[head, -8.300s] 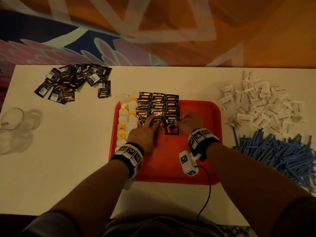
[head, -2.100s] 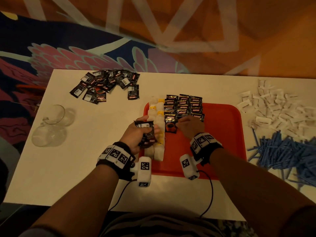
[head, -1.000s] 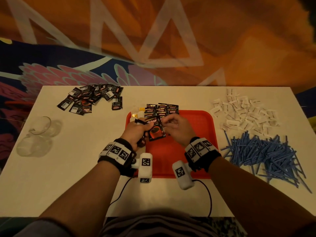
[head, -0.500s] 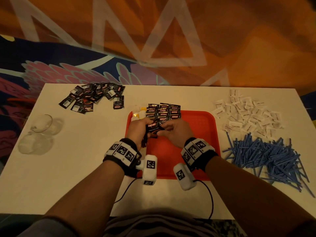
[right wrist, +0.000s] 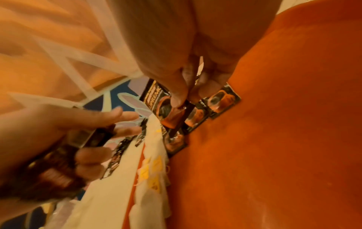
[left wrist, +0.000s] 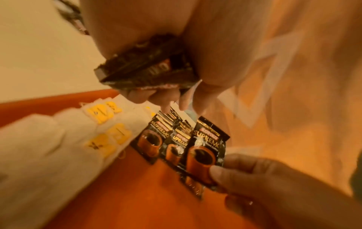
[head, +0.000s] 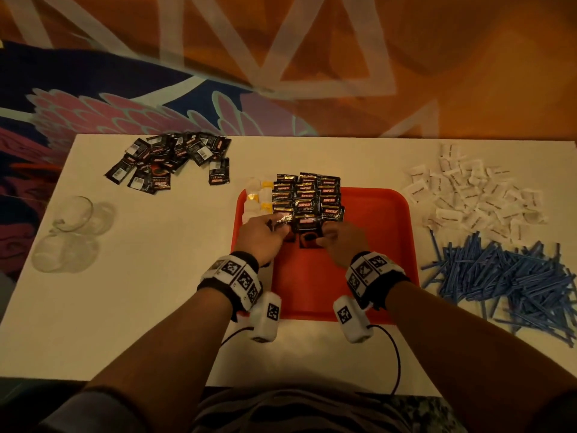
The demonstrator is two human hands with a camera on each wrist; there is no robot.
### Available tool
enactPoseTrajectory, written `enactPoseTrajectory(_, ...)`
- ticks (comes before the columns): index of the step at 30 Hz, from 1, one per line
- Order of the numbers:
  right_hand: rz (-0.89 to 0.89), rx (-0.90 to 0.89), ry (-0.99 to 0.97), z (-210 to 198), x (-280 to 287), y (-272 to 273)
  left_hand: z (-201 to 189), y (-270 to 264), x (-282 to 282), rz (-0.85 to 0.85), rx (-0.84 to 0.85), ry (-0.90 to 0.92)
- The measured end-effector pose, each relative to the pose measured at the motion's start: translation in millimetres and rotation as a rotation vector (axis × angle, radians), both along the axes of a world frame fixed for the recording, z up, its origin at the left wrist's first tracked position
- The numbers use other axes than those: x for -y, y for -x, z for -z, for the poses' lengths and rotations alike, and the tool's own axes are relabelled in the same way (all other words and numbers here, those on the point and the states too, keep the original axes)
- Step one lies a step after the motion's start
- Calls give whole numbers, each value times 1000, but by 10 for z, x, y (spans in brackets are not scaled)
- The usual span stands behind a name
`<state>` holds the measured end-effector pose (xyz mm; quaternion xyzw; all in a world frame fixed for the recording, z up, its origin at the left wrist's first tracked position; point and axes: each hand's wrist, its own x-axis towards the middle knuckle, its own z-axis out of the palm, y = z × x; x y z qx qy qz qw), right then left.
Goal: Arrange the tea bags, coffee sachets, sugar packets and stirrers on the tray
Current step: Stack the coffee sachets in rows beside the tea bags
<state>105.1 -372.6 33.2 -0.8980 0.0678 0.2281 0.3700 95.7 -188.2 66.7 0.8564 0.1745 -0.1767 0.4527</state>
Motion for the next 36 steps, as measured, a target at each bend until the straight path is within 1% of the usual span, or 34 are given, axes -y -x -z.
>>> enactPoseTrajectory(4, 83, -48, 82, 191, 8, -193, 167, -2, -40, 394, -49, -269)
enactPoseTrajectory(7, 142, -101, 82, 287, -33, -321, 313, -37, -83, 577, -122, -413)
enactPoseTrajectory(10, 181, -135, 73, 357, -93, -414, 362, -73, -91, 682, -136, -491)
enactPoseTrajectory(13, 229, -166, 47, 419, -126, -475, 418, -118, -97, 728, -152, -556)
enactPoseTrajectory(18, 215, -195, 47, 462, -152, -532, 454, -149, -71, 808, -103, -673)
enactPoseTrajectory(26, 243, -147, 46, 477, -157, -519, 511, -126, -98, 804, -27, -686)
enactPoseTrajectory(29, 237, -131, 36, 475, -147, -502, 524, -98, -116, 766, 9, -648)
enactPoseTrajectory(31, 227, -127, 40, 475, -135, -496, 499, -85, -123, 670, 2, -547)
enactPoseTrajectory(36, 183, -86, 94, 375, -79, -448, 362, -107, -118, 319, -35, -219)
